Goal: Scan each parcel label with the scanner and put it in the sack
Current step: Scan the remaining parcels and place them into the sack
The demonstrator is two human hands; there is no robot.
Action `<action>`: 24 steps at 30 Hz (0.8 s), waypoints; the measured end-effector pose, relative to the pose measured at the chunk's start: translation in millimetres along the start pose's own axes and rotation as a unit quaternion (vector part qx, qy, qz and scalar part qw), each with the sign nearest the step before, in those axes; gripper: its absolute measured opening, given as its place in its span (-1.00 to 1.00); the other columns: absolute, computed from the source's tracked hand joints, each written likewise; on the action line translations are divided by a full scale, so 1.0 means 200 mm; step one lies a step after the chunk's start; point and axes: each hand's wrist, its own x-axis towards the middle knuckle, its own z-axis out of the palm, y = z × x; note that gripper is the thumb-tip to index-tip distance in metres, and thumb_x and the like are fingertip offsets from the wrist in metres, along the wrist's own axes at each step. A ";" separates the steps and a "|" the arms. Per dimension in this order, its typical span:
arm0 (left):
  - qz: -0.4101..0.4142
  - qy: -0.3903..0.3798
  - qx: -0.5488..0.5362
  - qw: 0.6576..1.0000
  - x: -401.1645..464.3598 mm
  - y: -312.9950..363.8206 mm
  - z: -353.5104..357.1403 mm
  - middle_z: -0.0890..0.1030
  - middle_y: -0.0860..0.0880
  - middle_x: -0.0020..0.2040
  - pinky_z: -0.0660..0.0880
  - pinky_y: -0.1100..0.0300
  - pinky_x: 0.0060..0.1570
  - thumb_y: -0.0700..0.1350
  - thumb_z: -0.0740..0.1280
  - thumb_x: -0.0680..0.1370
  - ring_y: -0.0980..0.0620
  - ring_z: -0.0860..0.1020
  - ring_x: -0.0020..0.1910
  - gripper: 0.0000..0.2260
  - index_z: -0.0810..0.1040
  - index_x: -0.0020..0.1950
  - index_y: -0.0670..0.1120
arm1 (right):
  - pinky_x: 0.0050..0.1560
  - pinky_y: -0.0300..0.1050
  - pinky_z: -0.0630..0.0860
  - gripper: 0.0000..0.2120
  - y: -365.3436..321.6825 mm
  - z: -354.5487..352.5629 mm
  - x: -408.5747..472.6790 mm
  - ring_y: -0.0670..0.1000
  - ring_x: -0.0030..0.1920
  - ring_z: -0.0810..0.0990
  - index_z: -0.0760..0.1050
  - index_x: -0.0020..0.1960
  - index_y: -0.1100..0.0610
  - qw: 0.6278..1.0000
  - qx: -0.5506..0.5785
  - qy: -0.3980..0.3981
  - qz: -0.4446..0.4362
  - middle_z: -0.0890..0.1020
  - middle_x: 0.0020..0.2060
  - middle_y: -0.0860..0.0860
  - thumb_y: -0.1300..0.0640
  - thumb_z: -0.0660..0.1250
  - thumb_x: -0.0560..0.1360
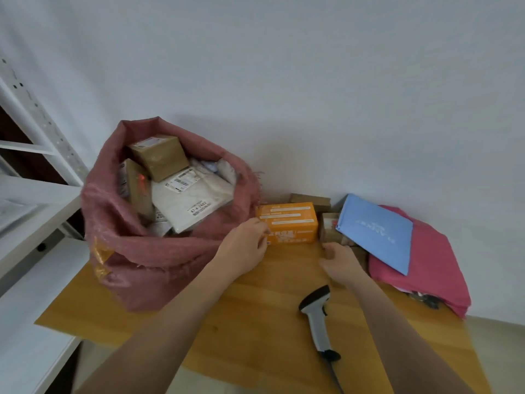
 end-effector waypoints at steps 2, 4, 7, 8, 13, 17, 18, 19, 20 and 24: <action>-0.012 0.003 0.041 0.999 0.07 0.09 0.12 0.55 0.00 0.05 0.49 0.07 0.04 -0.18 0.22 0.58 -0.01 0.55 0.01 -0.82 0.59 0.09 -0.11 | 0.17 -0.11 0.44 -0.51 0.15 -0.11 0.04 0.14 0.27 0.46 0.31 0.45 0.17 0.999 -0.027 0.013 0.019 0.39 0.36 0.19 0.17 0.28 0.55; -0.035 -0.016 0.040 0.998 0.14 0.17 0.26 0.54 0.01 0.05 0.49 0.11 0.03 -0.16 0.23 0.58 0.01 0.54 0.01 -0.83 0.58 0.10 -0.09 | 0.37 0.06 0.34 -0.46 0.31 -0.21 0.08 0.20 0.36 0.34 0.25 0.48 0.14 0.997 -0.059 0.040 0.037 0.31 0.39 0.18 0.16 0.29 0.54; -0.134 -0.053 -0.093 0.985 0.20 0.27 0.46 0.56 0.05 0.07 0.48 0.25 0.04 -0.17 0.29 0.58 0.09 0.53 0.05 -0.83 0.59 0.13 -0.08 | 0.41 0.10 0.21 -0.35 0.52 -0.30 0.16 0.27 0.45 0.15 0.11 0.54 0.10 0.991 -0.097 0.063 0.067 0.11 0.51 0.16 0.15 0.30 0.53; -0.187 -0.059 -0.151 0.969 0.22 0.29 0.52 0.57 0.06 0.05 0.48 0.30 -0.01 -0.17 0.30 0.58 0.10 0.55 0.03 -0.84 0.60 0.12 -0.07 | 0.41 0.11 0.20 -0.32 0.58 -0.31 0.19 0.27 0.48 0.10 0.06 0.55 0.08 0.990 -0.100 0.066 0.071 0.04 0.54 0.14 0.14 0.30 0.53; -0.393 -0.125 -0.305 0.858 0.21 0.36 0.70 0.61 0.00 0.03 0.56 0.25 -0.19 -0.13 0.30 0.60 0.06 0.64 -0.10 -0.83 0.57 0.18 -0.10 | 0.45 0.24 0.10 -0.18 0.77 -0.35 0.34 0.31 0.53 -0.04 -0.08 0.58 -0.08 0.991 -0.062 0.086 0.085 -0.13 0.57 0.10 0.08 0.37 0.51; -0.412 -0.144 -0.292 0.851 0.18 0.35 0.70 0.63 0.01 0.02 0.59 0.21 -0.13 -0.11 0.29 0.61 0.05 0.65 -0.12 -0.87 0.58 0.12 -0.06 | 0.43 0.37 0.09 -0.08 0.82 -0.33 0.45 0.31 0.53 -0.12 -0.18 0.55 -0.20 0.989 -0.073 0.066 0.111 -0.22 0.57 0.03 0.03 0.42 0.48; -0.421 -0.143 -0.297 0.845 0.17 0.34 0.69 0.63 0.01 0.02 0.59 0.21 -0.15 -0.11 0.29 0.61 0.05 0.66 -0.12 -0.87 0.58 0.11 -0.06 | 0.42 0.40 0.09 -0.11 0.83 -0.32 0.47 0.31 0.53 -0.11 -0.18 0.55 -0.22 0.989 -0.074 0.067 0.112 -0.22 0.56 0.03 0.04 0.40 0.50; -0.429 -0.140 -0.303 0.839 0.16 0.34 0.68 0.64 0.00 0.01 0.59 0.22 -0.16 -0.10 0.28 0.61 0.05 0.66 -0.12 -0.87 0.58 0.11 -0.06 | 0.41 0.42 0.09 -0.19 0.85 -0.32 0.49 0.31 0.52 -0.08 -0.14 0.55 -0.23 0.989 -0.070 0.072 0.110 -0.18 0.57 0.03 0.06 0.34 0.54; -0.438 -0.137 -0.311 0.833 0.16 0.34 0.67 0.64 0.00 0.01 0.59 0.22 -0.17 -0.10 0.28 0.62 0.05 0.66 -0.12 -0.87 0.58 0.11 -0.06 | 0.40 0.42 0.12 -0.29 0.87 -0.31 0.50 0.32 0.50 -0.01 -0.07 0.55 -0.21 0.989 -0.066 0.082 0.102 -0.09 0.57 0.05 0.10 0.26 0.57; -0.463 -0.107 -0.362 0.802 0.15 0.34 0.66 0.66 -0.02 0.00 0.61 0.18 -0.10 -0.11 0.26 0.63 0.00 0.67 -0.08 -0.85 0.58 0.13 -0.08 | 0.23 0.26 0.43 -0.52 0.90 -0.32 0.47 0.28 0.24 0.47 0.29 0.50 0.02 0.985 -0.010 0.169 0.038 0.47 0.34 0.16 0.26 0.08 0.61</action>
